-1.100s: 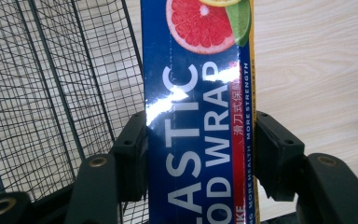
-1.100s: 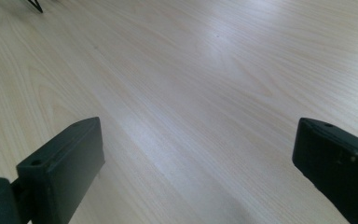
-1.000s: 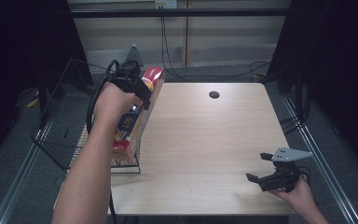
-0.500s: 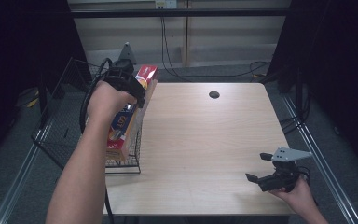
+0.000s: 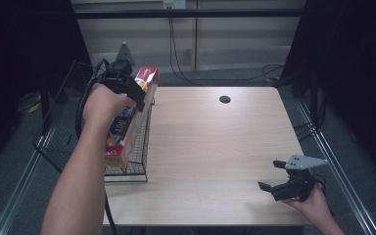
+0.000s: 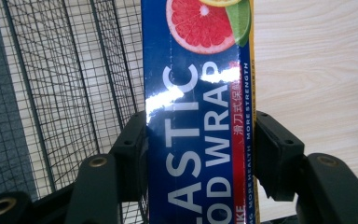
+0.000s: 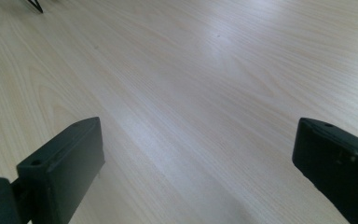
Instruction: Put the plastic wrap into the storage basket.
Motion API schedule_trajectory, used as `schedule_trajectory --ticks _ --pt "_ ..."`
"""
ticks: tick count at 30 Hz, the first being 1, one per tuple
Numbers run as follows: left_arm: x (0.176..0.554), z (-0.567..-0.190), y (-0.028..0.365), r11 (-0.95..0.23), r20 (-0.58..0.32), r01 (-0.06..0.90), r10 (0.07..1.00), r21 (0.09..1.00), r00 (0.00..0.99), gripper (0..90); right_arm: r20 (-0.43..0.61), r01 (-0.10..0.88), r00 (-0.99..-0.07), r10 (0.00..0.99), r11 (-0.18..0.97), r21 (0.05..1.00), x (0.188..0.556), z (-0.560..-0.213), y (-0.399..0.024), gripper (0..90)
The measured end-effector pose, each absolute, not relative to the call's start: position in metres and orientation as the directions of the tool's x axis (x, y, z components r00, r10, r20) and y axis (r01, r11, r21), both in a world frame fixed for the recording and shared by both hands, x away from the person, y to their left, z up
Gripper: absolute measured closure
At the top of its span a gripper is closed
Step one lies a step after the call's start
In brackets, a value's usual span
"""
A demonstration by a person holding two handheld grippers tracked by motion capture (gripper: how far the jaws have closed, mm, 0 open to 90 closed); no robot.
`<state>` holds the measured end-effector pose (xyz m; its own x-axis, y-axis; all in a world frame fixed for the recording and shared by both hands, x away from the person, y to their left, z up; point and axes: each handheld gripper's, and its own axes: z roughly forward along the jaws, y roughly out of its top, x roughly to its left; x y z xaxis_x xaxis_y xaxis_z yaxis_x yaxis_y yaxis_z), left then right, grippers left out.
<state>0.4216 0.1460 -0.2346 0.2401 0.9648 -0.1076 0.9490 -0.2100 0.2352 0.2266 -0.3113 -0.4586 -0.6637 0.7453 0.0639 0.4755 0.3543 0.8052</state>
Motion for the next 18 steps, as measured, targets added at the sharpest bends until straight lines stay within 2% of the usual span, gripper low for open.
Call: schedule_trajectory --ticks 18 --pt "0.421 -0.227 0.17 -0.155 -0.095 0.958 0.979 0.243 0.183 45.1 0.065 0.477 -0.665 0.744 0.355 0.804 0.226 -0.459 -0.31 1.9"
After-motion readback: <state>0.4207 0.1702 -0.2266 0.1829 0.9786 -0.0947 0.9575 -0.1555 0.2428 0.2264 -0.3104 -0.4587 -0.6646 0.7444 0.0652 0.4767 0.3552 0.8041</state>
